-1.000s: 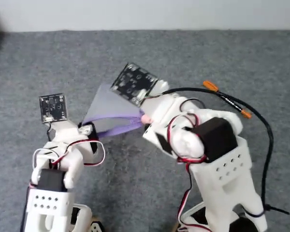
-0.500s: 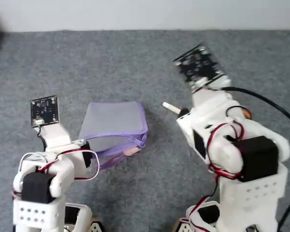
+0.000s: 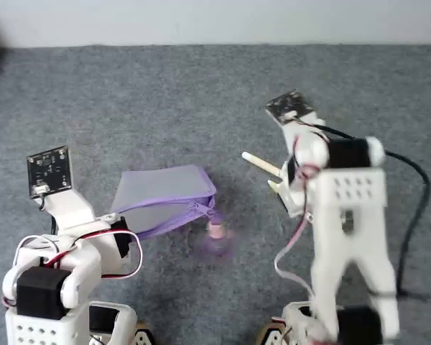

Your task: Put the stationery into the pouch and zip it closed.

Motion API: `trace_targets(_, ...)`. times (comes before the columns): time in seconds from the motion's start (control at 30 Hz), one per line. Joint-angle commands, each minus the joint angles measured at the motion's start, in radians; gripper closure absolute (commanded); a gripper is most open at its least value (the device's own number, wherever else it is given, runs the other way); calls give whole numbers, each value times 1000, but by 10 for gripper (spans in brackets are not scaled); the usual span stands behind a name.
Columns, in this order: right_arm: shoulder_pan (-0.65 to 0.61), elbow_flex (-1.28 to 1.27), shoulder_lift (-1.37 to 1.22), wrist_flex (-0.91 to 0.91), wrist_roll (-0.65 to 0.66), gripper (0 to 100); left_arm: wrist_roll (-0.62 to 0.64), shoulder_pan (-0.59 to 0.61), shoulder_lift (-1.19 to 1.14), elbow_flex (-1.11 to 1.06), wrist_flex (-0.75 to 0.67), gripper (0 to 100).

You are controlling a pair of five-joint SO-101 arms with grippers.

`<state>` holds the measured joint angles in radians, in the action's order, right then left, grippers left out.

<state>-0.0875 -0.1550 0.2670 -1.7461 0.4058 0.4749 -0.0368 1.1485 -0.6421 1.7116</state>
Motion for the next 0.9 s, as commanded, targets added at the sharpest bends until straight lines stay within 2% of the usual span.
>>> trace_targets(0.0, 10, 66, -176, 54, 44, 779, 37, 3, -2, 15, 2, 987)
trace_targets(0.2, -1, 193, -429, 160, 149, 779, 64, 3, -2, -13, -2, 987)
trace_targets(0.53, -10, 315, -713, 282, 204, 784, 78, 5, 0, -13, -3, 987)
trace_targets(0.77, -58, 328, -826, 311, 204, 991, 98, 5, 0, -16, -25, 987)
trace_targets(0.87, -59, 328, -816, 297, 201, 989, 101, 5, 0, -16, -21, 987)
